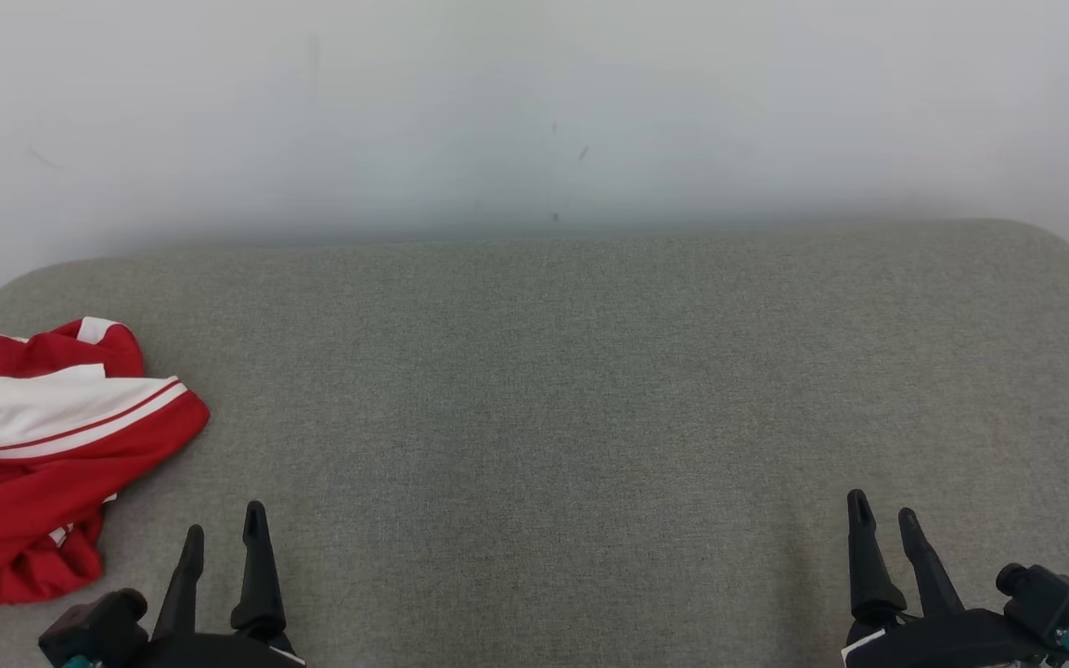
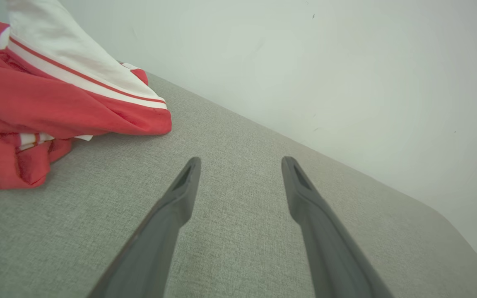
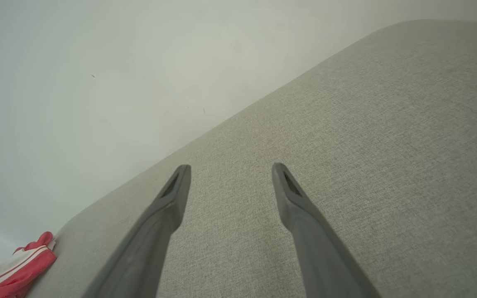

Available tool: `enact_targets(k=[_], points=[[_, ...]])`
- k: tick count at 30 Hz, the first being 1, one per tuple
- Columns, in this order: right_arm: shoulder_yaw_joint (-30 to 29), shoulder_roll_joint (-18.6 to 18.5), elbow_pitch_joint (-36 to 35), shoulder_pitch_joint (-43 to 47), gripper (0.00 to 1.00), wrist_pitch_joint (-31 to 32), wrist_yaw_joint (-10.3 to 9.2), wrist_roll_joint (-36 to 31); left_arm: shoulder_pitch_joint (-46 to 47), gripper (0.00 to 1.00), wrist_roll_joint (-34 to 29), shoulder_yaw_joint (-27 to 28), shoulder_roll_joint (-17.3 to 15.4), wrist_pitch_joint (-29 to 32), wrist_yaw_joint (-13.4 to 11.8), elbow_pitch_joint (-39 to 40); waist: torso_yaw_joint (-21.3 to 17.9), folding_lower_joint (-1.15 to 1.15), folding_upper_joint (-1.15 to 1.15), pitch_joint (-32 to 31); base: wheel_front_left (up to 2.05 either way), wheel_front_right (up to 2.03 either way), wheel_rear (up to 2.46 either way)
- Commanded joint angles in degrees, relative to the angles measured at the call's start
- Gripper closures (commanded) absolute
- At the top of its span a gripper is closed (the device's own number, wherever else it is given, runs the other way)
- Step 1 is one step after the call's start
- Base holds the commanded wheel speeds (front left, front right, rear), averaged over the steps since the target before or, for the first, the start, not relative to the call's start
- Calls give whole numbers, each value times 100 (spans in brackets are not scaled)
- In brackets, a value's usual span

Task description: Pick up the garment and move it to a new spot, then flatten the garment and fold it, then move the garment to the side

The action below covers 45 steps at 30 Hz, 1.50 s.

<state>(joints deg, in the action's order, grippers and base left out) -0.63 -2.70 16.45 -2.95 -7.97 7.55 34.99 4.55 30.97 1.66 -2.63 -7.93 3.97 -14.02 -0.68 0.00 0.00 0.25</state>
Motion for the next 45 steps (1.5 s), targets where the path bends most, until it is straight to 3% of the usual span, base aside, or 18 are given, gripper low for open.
enact_targets(k=[1,15,45], points=[[32,-20,-37,-48,0,-59,-7,-216,-18,0,-216,-11,-40,-71,-22,58,0,0,0,-4,0,0,0],[120,-23,-43,-13,0,-202,-8,-1024,-25,0,-1012,-46,-46,-268,-20,-21,-9,0,0,1,0,0,0],[248,-25,9,87,0,-444,-11,-2388,-43,0,-2029,-17,-38,-616,38,-362,43,0,0,-47,0,0,0]])
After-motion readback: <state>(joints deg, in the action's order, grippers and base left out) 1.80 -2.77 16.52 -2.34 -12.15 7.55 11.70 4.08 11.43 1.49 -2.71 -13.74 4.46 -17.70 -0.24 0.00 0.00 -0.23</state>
